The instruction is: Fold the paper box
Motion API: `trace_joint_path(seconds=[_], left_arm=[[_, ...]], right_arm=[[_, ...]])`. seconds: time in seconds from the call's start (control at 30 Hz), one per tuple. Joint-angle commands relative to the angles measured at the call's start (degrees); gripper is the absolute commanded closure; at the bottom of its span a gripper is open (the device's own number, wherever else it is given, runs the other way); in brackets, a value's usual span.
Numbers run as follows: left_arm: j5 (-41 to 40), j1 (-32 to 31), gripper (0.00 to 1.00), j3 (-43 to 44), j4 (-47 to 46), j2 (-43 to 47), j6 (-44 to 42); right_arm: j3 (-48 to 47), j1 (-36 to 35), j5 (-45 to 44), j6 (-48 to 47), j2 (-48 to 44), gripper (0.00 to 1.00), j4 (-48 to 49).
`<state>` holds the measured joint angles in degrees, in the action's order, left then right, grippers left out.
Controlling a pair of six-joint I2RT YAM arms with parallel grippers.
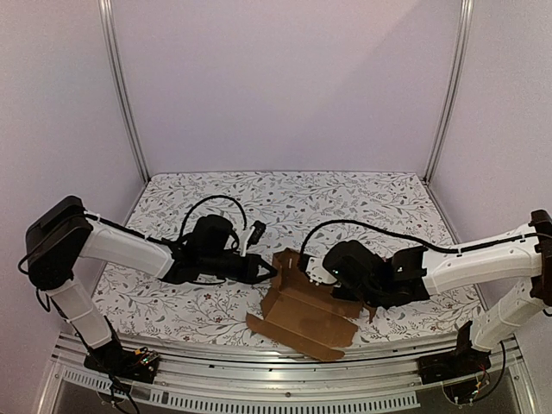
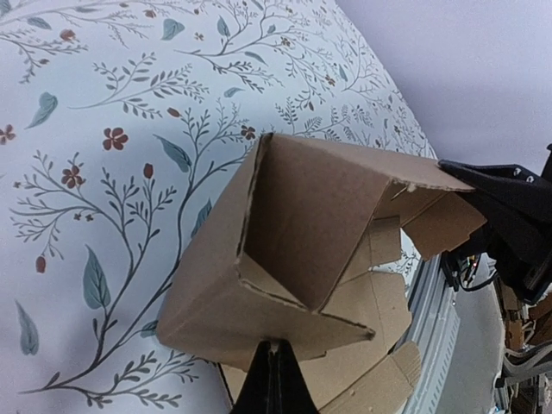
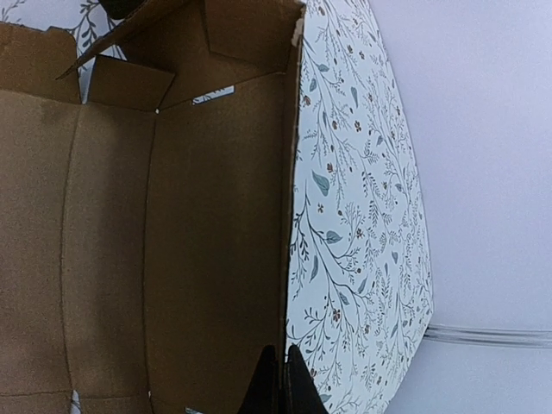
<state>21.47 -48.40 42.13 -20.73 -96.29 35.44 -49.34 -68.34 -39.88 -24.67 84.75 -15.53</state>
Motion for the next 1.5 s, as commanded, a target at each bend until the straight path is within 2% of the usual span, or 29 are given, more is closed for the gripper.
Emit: trace_joint_path(seconds=[0.0, 0.2, 0.37, 0.77, 0.87, 1.13, 1.47], left_arm=[[-3.3, -0.7, 1.0, 1.5, 3.2, 2.0, -1.6], [-10.1, -0.5, 1.0, 2.2, 11.8, 7.6, -5.3], [-12.5, 0.2, 0.97, 1.6, 13.1, 10.2, -6.3], [-13.0, 2.5, 0.99, 6.5, 10.6, -0.9, -6.6], [-14.0, 3.0, 0.99, 6.9, 10.5, -2.0, -6.4], [-9.6, 2.1, 1.0, 8.2, 9.1, -4.5, -6.0], [-8.4, -0.7, 1.0, 5.2, 6.2, -3.8, -4.7]], right_arm=[[1.0, -0.8, -1.0, 0.0, 0.6, 1.0, 0.4], [1.4, -1.1, -1.6, 0.2, 0.6, 1.0, 0.2], [1.4, -1.6, -2.6, -0.2, 1.2, 1.0, 0.2], [1.3, -2.7, -3.6, 0.0, 0.2, 1.0, -0.5], [1.3, -2.9, -3.7, 0.2, -0.1, 1.0, -0.9], [1.0, -3.1, -4.3, 0.5, 0.4, 1.0, -1.0], [1.7, -3.7, -5.6, -0.4, 1.4, 1.0, -2.1]])
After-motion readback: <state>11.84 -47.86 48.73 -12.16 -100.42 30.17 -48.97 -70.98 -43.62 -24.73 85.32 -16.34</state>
